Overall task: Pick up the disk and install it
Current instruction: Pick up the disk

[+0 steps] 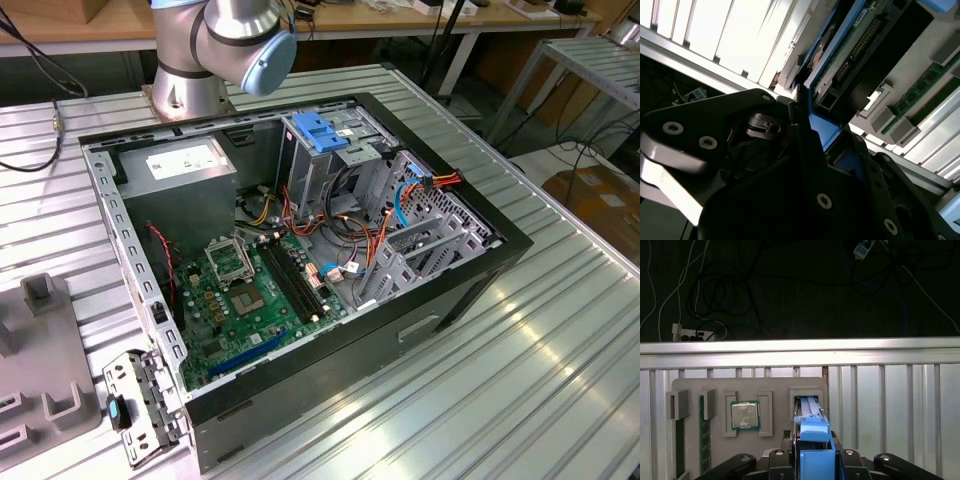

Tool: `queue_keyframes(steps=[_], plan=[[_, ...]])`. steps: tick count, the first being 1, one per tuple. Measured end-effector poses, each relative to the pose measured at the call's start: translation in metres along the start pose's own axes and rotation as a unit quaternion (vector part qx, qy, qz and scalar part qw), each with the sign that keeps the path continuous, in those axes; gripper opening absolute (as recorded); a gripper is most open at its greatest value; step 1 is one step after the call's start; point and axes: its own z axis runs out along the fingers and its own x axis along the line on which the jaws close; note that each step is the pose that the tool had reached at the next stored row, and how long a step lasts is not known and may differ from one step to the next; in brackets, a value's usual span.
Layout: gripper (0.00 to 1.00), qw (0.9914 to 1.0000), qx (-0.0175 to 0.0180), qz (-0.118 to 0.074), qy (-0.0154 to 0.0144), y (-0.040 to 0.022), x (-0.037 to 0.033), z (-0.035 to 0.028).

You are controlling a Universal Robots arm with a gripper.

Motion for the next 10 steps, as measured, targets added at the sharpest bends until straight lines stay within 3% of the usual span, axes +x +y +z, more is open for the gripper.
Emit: queue_keyframes(steps=[7,10], plan=[[0.37,1.0,0.0002,0.0,0.0,0.0,0.0,-0.0002],[0.37,1.0,0.0001,0.0,0.0,0.0,0.0,-0.0033]])
